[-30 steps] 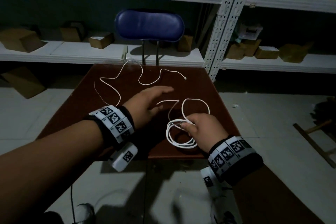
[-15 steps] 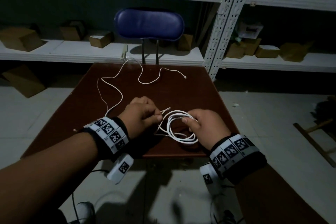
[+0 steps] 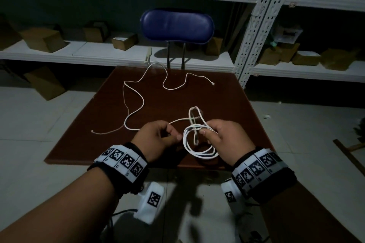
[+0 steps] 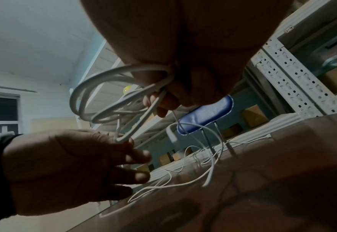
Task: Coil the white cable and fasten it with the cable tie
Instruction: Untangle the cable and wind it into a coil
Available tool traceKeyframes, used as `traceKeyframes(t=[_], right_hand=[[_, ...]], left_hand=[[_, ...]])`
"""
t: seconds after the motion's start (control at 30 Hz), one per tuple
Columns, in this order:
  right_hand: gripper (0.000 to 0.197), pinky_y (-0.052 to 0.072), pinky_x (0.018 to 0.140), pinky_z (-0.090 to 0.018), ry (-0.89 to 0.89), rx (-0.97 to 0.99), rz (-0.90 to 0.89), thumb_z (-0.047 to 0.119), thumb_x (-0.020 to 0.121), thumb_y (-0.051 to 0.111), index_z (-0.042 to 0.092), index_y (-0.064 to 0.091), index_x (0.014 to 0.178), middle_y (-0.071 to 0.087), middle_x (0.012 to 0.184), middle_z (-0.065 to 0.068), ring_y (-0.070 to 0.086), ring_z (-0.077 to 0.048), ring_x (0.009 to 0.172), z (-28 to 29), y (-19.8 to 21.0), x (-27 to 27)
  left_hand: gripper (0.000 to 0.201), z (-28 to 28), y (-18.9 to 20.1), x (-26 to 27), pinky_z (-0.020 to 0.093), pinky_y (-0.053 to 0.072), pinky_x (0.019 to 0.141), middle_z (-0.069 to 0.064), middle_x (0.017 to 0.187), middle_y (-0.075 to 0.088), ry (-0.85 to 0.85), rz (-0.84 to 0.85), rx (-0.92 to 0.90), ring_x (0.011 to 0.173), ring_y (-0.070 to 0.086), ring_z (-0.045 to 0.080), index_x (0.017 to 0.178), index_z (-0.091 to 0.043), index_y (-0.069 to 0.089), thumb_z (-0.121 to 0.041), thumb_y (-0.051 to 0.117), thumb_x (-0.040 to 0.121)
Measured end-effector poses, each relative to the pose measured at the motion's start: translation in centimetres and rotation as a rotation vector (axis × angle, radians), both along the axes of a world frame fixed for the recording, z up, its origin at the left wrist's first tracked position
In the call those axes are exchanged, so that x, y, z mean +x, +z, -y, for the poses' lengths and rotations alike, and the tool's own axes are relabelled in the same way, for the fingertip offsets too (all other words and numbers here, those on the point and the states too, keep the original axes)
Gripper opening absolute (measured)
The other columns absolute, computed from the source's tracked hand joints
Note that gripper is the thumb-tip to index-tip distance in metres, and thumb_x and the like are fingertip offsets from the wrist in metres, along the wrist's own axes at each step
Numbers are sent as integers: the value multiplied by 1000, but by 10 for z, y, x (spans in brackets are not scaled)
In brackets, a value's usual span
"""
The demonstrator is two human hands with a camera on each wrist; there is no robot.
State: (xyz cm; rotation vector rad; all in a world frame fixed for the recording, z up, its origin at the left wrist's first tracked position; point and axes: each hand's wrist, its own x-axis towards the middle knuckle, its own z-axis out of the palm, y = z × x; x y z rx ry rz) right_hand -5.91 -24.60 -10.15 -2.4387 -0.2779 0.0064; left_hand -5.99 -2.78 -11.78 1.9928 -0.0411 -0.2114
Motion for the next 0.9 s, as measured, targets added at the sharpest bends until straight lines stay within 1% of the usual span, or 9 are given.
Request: traceKeyframes(t=[0.07,0.17,0.3,0.4,0.47,0.57,0.63,0.73,0.9], right_hand=[[17,47,61,-18,3,-15,-2,36,97,58,27,72,96,66,72,10,64,-2,69,-1,-1,1],[17,47,59,-21,1,-44,-22,38,97,58,27,71,93,66,68,7,64,-5,66,-1,-2,3],[21,51,63,-32,96,-82,-76,37,97,59,23,70,86,67,69,4,65,-11,66,-7,-3,2],[19,53,68,-33,204,-88,-116,35,97,60,22,72,92,71,74,3,67,-10,69,-14,-2,1],[18,51,68,-29,250,-99,-116,33,96,61,21,73,93,72,76,2,67,-8,70,-17,-2,0],[18,50,64,-30,220,-108,-95,35,97,59,23,71,90,69,75,2,65,-9,70,-17,-3,2],[18,52,66,-35,163,-95,-39,35,97,58,23,71,91,68,75,2,64,-11,70,-15,-5,4],[18,49,67,-30,71,-106,73,35,97,57,24,72,94,66,72,7,62,-7,70,-15,-8,8],[23,47,69,-31,-51,-125,180,36,98,54,21,71,95,69,83,2,62,-14,78,-17,-11,15]], left_hand=[[17,-3,-2,0,26,56,59,8,73,71,131,-26,-89,63,67,16,85,-8,67,-18,80,82],[18,-7,-7,6,28,52,67,2,79,66,168,76,-39,71,63,16,85,-18,64,-19,81,80],[39,-9,-4,15,21,47,89,-9,110,63,-82,447,171,101,60,4,111,-40,63,-13,74,84],[53,-11,-8,22,27,35,108,-14,136,57,-246,608,293,128,48,6,132,-35,61,-14,73,85],[41,-12,-14,25,35,37,109,-17,129,62,-261,555,290,126,50,6,125,-37,65,-30,70,85],[22,-17,-18,28,43,50,93,-14,96,67,-209,398,368,99,61,7,97,-41,65,-54,63,79],[13,-19,-16,30,32,54,82,-10,85,67,-172,288,297,83,64,2,87,-33,63,-37,75,81],[15,-18,-11,27,16,52,71,-5,78,70,-155,160,118,69,64,0,87,-20,68,-10,77,82],[10,-13,-2,23,21,56,68,7,82,75,-131,-76,-128,75,69,16,89,-10,74,-6,65,92]])
